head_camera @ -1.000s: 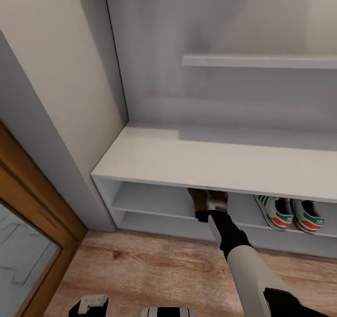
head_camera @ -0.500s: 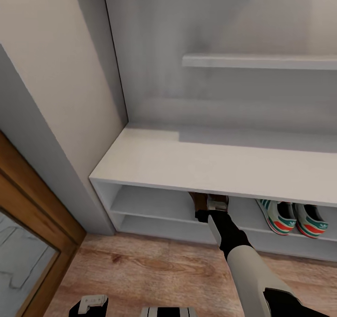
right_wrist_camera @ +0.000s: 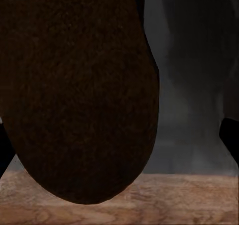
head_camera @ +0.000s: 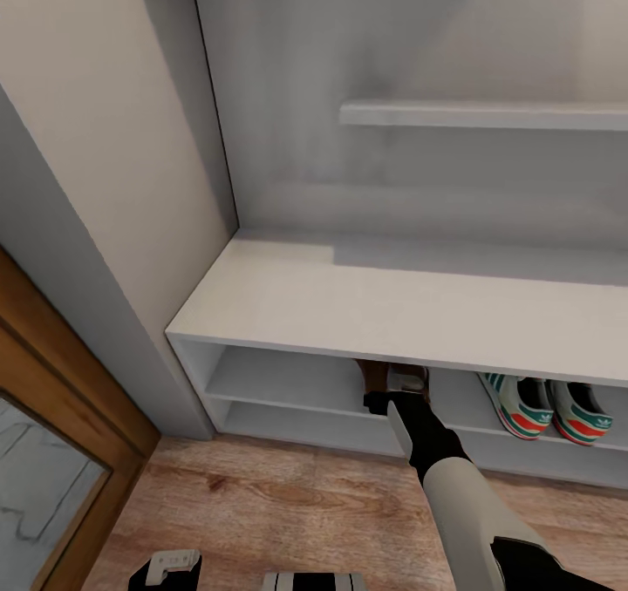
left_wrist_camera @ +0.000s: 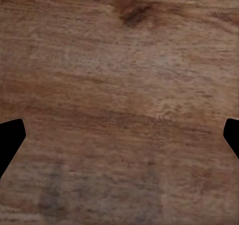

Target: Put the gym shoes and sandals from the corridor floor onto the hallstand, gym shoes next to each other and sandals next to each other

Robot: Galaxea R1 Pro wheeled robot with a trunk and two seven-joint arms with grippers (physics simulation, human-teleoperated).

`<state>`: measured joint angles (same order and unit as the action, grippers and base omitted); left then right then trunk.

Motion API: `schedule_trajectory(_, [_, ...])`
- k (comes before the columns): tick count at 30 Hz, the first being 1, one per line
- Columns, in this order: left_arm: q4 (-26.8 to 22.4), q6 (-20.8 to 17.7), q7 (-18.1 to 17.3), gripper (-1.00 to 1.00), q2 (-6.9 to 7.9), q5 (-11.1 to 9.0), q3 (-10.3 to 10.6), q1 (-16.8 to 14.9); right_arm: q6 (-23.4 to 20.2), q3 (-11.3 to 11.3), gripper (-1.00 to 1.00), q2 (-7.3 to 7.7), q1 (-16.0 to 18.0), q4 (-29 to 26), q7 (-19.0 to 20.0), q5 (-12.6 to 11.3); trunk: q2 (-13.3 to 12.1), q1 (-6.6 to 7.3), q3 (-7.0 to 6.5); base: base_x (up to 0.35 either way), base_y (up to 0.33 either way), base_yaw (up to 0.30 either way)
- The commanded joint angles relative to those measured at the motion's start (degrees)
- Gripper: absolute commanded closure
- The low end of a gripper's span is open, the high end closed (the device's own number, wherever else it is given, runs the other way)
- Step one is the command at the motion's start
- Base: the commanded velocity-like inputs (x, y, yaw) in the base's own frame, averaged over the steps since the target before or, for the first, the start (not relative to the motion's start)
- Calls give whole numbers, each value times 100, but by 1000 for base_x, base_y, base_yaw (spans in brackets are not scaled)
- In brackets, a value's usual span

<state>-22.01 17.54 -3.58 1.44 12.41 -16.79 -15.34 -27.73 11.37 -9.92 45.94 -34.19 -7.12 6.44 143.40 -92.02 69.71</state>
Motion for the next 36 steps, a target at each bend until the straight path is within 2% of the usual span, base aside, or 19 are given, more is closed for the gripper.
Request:
schedule_trajectory(1, [3,22,-38,-100,-4,42,-48,-5,-34,32,-100,-8,2,-9,17,59,2,1,4,0,0,0])
schedule_trajectory(17, [3,22,-38,-100,-4,42,-43,-4,-34,32,-100,-8,2,-9,18,59,2,1,4,0,0,0])
schedule_trajectory(36, [3,22,-38,-100,-4,42,-44,-4,-34,32,-100,-8,2,-7,21,59,2,1,4,-304,0,0])
